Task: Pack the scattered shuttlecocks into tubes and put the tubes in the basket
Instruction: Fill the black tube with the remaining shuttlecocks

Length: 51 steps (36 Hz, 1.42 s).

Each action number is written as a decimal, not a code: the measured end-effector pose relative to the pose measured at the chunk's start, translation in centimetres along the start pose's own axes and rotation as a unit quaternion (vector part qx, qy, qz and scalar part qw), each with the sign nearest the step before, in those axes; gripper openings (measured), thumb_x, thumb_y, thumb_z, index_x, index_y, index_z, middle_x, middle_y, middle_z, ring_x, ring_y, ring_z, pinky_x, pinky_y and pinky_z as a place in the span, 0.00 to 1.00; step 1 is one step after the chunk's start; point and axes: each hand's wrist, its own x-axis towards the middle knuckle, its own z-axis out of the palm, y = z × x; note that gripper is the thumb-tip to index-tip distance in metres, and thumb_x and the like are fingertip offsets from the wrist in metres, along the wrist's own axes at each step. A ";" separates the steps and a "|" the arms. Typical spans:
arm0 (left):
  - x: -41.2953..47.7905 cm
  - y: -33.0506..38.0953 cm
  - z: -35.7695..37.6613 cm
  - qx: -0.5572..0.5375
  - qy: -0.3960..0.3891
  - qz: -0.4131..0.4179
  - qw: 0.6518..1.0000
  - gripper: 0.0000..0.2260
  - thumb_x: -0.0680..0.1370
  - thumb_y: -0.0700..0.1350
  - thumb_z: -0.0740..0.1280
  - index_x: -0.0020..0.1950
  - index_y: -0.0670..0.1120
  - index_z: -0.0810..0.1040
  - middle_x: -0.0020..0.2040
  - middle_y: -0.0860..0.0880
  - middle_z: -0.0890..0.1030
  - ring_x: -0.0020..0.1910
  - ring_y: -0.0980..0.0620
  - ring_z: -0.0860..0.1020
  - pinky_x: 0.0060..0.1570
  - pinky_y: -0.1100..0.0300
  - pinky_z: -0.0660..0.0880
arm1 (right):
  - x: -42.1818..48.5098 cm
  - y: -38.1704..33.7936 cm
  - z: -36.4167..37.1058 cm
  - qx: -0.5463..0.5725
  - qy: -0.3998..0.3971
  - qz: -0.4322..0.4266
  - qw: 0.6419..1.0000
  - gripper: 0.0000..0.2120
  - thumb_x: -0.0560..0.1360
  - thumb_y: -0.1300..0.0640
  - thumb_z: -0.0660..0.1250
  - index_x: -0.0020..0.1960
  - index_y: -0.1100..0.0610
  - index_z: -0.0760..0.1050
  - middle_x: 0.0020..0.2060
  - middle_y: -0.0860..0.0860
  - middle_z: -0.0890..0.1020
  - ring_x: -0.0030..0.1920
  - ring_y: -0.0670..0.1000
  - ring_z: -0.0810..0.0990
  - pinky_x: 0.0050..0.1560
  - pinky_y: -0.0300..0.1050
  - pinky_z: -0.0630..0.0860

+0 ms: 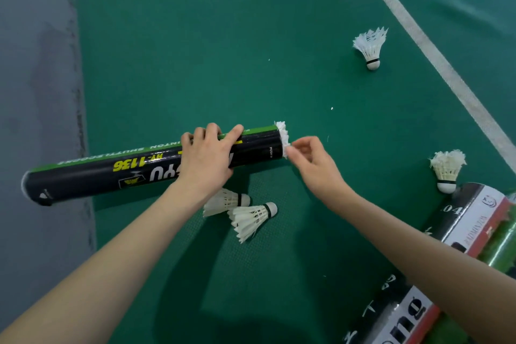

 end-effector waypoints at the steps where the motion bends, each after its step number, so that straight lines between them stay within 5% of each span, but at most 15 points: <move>1: -0.1 -0.2 0.3 0.002 -0.006 0.002 1.000 0.35 0.73 0.50 0.71 0.74 0.57 0.56 0.63 0.45 0.68 0.62 0.43 0.68 0.62 0.48 0.62 | -0.6 0.4 0.0 -0.053 -0.048 -0.034 0.997 0.14 0.77 0.48 0.66 0.59 0.52 0.69 0.52 0.46 0.77 0.52 0.44 0.76 0.59 0.42 0.73; 3: -0.3 -0.6 0.7 -0.003 -0.017 0.006 1.000 0.35 0.73 0.49 0.71 0.74 0.57 0.56 0.64 0.45 0.68 0.62 0.43 0.68 0.63 0.48 0.62 | -1.7 1.6 0.2 -0.114 -0.124 -0.106 0.980 0.22 0.73 0.49 0.71 0.61 0.50 0.66 0.51 0.46 0.75 0.52 0.43 0.75 0.57 0.35 0.71; 6: -0.3 -1.0 0.9 -0.015 -0.032 -0.003 0.999 0.35 0.73 0.48 0.72 0.75 0.57 0.56 0.65 0.44 0.68 0.64 0.42 0.67 0.64 0.48 0.61 | -2.3 3.5 0.2 -0.163 -0.113 -0.208 0.958 0.34 0.67 0.46 0.75 0.65 0.52 0.61 0.53 0.48 0.71 0.54 0.46 0.72 0.57 0.32 0.68; 9: -0.1 -1.5 0.8 -0.025 -0.036 -0.022 0.999 0.35 0.73 0.47 0.72 0.75 0.56 0.56 0.65 0.43 0.68 0.64 0.41 0.67 0.63 0.47 0.62 | -2.9 3.7 0.3 -0.201 -0.125 -0.256 0.937 0.35 0.65 0.45 0.77 0.62 0.57 0.64 0.52 0.50 0.72 0.50 0.47 0.71 0.56 0.32 0.68; 14: 0.0 -1.5 0.9 -0.016 -0.031 -0.027 0.999 0.35 0.73 0.47 0.71 0.74 0.56 0.56 0.64 0.43 0.68 0.63 0.41 0.68 0.63 0.47 0.63 | -4.1 3.6 2.7 -0.357 -0.215 -0.396 0.818 0.35 0.69 0.49 0.75 0.70 0.57 0.64 0.62 0.53 0.74 0.62 0.52 0.70 0.66 0.46 0.67; 19: -0.3 -1.1 0.8 -0.022 -0.032 -0.026 0.999 0.35 0.73 0.48 0.72 0.74 0.56 0.56 0.65 0.43 0.68 0.63 0.40 0.68 0.63 0.46 0.63 | -3.8 4.5 4.5 -0.423 -0.224 -0.465 0.744 0.34 0.70 0.57 0.73 0.72 0.53 0.63 0.61 0.55 0.74 0.57 0.56 0.75 0.57 0.51 0.75; 26: -0.7 -0.8 0.5 -0.025 -0.040 -0.019 0.999 0.36 0.72 0.47 0.73 0.74 0.55 0.56 0.64 0.42 0.68 0.63 0.40 0.68 0.62 0.46 0.63 | -3.3 5.1 3.3 -0.396 -0.195 -0.452 0.776 0.13 0.76 0.59 0.58 0.61 0.58 0.68 0.51 0.55 0.76 0.46 0.56 0.76 0.47 0.52 0.78; 33: -0.8 -0.3 0.0 -0.045 -0.053 -0.016 0.997 0.38 0.71 0.48 0.74 0.74 0.55 0.56 0.64 0.43 0.68 0.62 0.41 0.68 0.62 0.46 0.64 | -2.9 6.2 0.0 -0.451 -0.155 -0.410 0.777 0.32 0.69 0.64 0.70 0.70 0.60 0.60 0.50 0.54 0.76 0.46 0.54 0.76 0.51 0.48 0.77; 38: -1.0 -0.1 -0.3 -0.067 -0.058 -0.009 0.996 0.39 0.70 0.50 0.75 0.75 0.55 0.56 0.63 0.44 0.69 0.61 0.41 0.69 0.62 0.46 0.65 | -1.5 5.8 -4.4 -0.494 -0.120 -0.304 0.806 0.27 0.74 0.62 0.63 0.73 0.57 0.62 0.56 0.55 0.73 0.52 0.56 0.76 0.54 0.55 0.75; 41: -1.0 -0.1 -0.4 -0.074 -0.055 -0.014 0.996 0.39 0.70 0.50 0.75 0.74 0.55 0.57 0.62 0.43 0.70 0.61 0.41 0.69 0.61 0.46 0.66 | -1.0 5.6 -6.8 -0.497 -0.083 -0.247 0.828 0.35 0.75 0.63 0.60 0.77 0.53 0.51 0.62 0.55 0.70 0.55 0.57 0.75 0.55 0.52 0.73; 44: -0.9 0.1 -0.6 -0.064 -0.053 -0.014 0.996 0.39 0.70 0.50 0.75 0.74 0.55 0.56 0.62 0.43 0.69 0.61 0.41 0.69 0.61 0.46 0.66 | -0.7 5.1 -7.9 -0.534 -0.061 -0.216 0.815 0.42 0.72 0.68 0.58 0.77 0.45 0.42 0.67 0.54 0.63 0.49 0.58 0.75 0.46 0.49 0.73; 48: -1.0 0.8 -0.8 -0.051 -0.047 -0.005 0.998 0.38 0.70 0.50 0.74 0.74 0.55 0.56 0.63 0.43 0.70 0.61 0.41 0.70 0.61 0.46 0.65 | -0.3 4.0 -8.3 -0.535 -0.057 -0.138 0.831 0.34 0.73 0.68 0.56 0.74 0.46 0.53 0.67 0.53 0.62 0.51 0.58 0.75 0.42 0.50 0.75; 51: -1.0 1.2 -1.0 -0.053 -0.047 -0.002 0.997 0.39 0.70 0.51 0.75 0.74 0.55 0.56 0.63 0.43 0.69 0.61 0.41 0.70 0.62 0.46 0.65 | 0.0 3.1 -8.4 -0.466 0.002 -0.095 0.880 0.24 0.75 0.63 0.59 0.69 0.53 0.58 0.63 0.56 0.66 0.45 0.62 0.77 0.42 0.54 0.76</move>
